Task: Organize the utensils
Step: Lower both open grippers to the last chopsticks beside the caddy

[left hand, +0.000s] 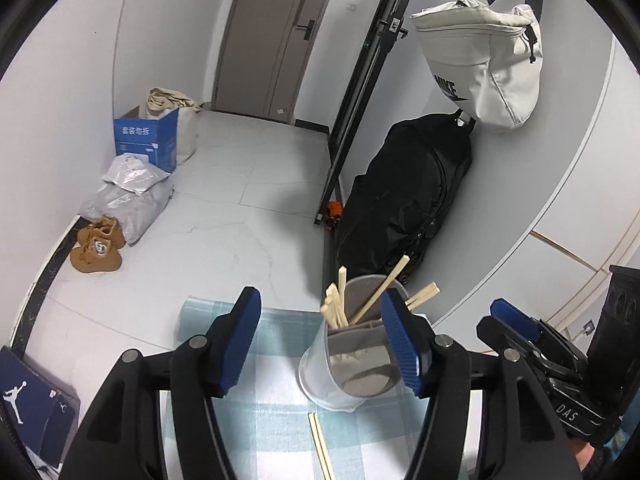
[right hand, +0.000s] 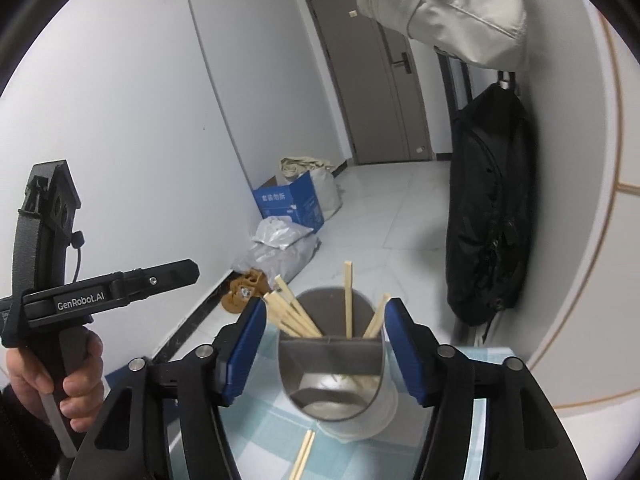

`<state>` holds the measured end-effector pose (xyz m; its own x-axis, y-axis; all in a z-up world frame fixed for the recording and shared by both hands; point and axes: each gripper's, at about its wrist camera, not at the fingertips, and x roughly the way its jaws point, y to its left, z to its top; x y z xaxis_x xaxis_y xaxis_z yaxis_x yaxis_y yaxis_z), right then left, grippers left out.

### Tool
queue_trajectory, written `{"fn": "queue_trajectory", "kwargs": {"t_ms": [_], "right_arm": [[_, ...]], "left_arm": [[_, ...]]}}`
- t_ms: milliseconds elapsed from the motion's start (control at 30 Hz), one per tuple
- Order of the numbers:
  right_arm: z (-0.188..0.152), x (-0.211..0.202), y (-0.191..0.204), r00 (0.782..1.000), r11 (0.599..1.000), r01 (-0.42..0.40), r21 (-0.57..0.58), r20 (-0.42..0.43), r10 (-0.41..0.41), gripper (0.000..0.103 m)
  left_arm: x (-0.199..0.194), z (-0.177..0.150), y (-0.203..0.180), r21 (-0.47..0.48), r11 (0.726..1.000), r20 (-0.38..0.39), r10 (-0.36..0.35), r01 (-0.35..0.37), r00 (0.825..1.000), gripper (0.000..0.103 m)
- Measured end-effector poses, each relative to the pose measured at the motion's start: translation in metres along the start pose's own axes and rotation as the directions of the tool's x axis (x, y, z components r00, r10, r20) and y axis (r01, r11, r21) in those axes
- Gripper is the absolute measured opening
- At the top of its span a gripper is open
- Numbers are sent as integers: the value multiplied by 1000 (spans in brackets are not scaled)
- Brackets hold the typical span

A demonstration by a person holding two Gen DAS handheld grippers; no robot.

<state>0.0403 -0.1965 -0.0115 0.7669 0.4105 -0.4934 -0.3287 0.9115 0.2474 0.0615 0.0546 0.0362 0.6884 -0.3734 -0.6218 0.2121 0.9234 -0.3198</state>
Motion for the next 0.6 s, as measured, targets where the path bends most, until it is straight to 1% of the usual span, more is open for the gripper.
{"fn": "queue_trajectory", "kwargs": {"t_ms": [33, 100, 133, 167, 200, 233, 333, 400, 467, 600], "right_arm": [[-2, -1, 1, 1000, 1000, 2, 2, 0, -2, 65], [-9, -7, 4, 1000, 1000, 8, 10, 4, -8, 67], [-13, -11, 4, 1000, 1000, 7, 14, 7, -7, 68], [-16, -14, 5, 1000, 1000, 6, 18, 10, -6, 72], [-19, -16, 6, 1000, 1000, 6, 22, 13, -6, 76], [-24, -18, 7, 1000, 1000, 8, 27, 16, -9, 79], [-37, -26, 12, 999, 1000, 8, 25, 31, -9, 80], [-44, -28, 13, 999, 1000, 8, 27, 36, -9, 83], [-53, -30, 15, 999, 999, 8, 31, 41, -9, 84], [-70, -27, 14, 999, 998, 17, 57, 35, -19, 85]], "left_arm": [[-3, -4, -3, 6, 1000, 7, 13, -13, 1000, 59], [-8, -9, -4, 15, 999, 19, 34, -34, 999, 66], [-11, -12, -5, 19, 999, 26, 40, -41, 999, 68], [-13, -15, -6, 21, 998, 34, 51, -52, 998, 71], [-16, -19, -7, 24, 998, 42, 62, -63, 997, 72], [-17, -22, -9, 30, 997, 44, 69, -70, 997, 72], [-22, -32, -11, 50, 995, 58, 89, -92, 994, 72], [-24, -40, -12, 60, 992, 76, 107, -112, 991, 73], [-25, -49, -12, 67, 989, 95, 127, -133, 987, 73], [-24, -62, -11, 76, 984, 102, 151, -159, 983, 80]]}}
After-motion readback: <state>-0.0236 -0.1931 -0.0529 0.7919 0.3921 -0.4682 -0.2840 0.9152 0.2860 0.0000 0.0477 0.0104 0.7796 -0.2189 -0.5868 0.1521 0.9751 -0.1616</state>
